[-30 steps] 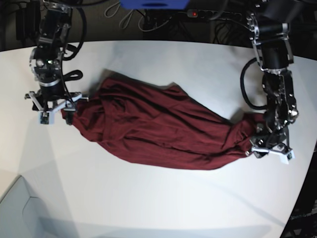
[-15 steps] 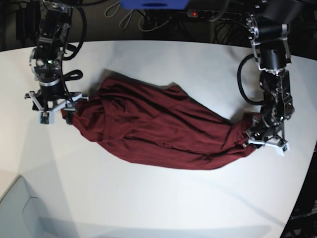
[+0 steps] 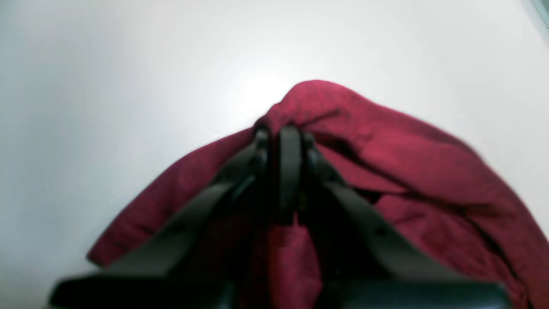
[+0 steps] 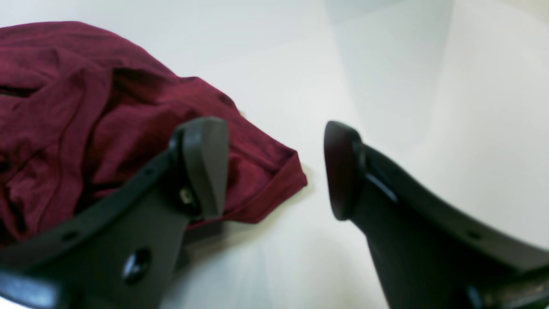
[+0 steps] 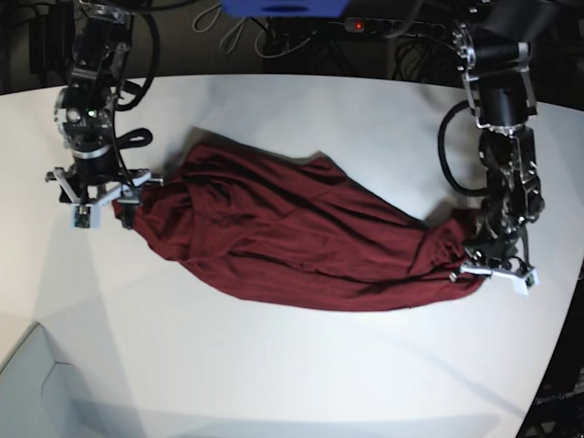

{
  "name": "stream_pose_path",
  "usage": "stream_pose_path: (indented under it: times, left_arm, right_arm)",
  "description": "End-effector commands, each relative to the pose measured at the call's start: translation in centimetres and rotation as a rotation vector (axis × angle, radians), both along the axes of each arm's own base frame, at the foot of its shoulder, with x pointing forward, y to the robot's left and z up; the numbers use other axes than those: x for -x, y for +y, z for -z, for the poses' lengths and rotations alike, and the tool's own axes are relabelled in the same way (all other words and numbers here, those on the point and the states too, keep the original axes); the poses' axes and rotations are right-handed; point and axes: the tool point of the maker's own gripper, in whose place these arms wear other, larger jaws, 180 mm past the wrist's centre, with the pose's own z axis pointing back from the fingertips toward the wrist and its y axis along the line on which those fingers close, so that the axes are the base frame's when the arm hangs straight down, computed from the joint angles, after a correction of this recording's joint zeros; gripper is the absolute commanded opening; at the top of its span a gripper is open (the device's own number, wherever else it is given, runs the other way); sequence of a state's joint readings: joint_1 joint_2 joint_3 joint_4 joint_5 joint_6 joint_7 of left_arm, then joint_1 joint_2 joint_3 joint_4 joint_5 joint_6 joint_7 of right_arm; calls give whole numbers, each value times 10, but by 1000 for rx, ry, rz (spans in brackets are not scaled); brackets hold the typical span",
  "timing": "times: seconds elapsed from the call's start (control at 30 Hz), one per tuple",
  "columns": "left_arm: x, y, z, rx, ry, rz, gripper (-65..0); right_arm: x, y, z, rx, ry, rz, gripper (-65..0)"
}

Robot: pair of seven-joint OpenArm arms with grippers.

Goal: Layout the t-shirt on the table in an organized manner, then fold the t-shirt properly
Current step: 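Hold the shirt stretched between both grippers, adjusting the left gripper slightly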

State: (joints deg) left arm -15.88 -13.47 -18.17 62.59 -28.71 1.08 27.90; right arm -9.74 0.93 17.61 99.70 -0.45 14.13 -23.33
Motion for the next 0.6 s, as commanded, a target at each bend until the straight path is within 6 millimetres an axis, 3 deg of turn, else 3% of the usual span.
stream_pose_path:
  times: [0.0,0.17,0.37,0.57]
  left_arm:
    - [-17,7,-34,-31,-96,-2,-647]
    - [-22,5,-52,-45,-140,7,-645]
    - [-23,4,-53,-45,-141,11,-642]
    - [-21,4,-49,-45,-134,8,-521]
  right_arm:
    - [-6,-2,-16,11,-55,0,-291]
    - [-6,-2,-16,11,-55,-2,-291]
    - [-6,-2,-16,11,-55,-2,-291]
    - [-6,-2,-16,11,-55,-2,-291]
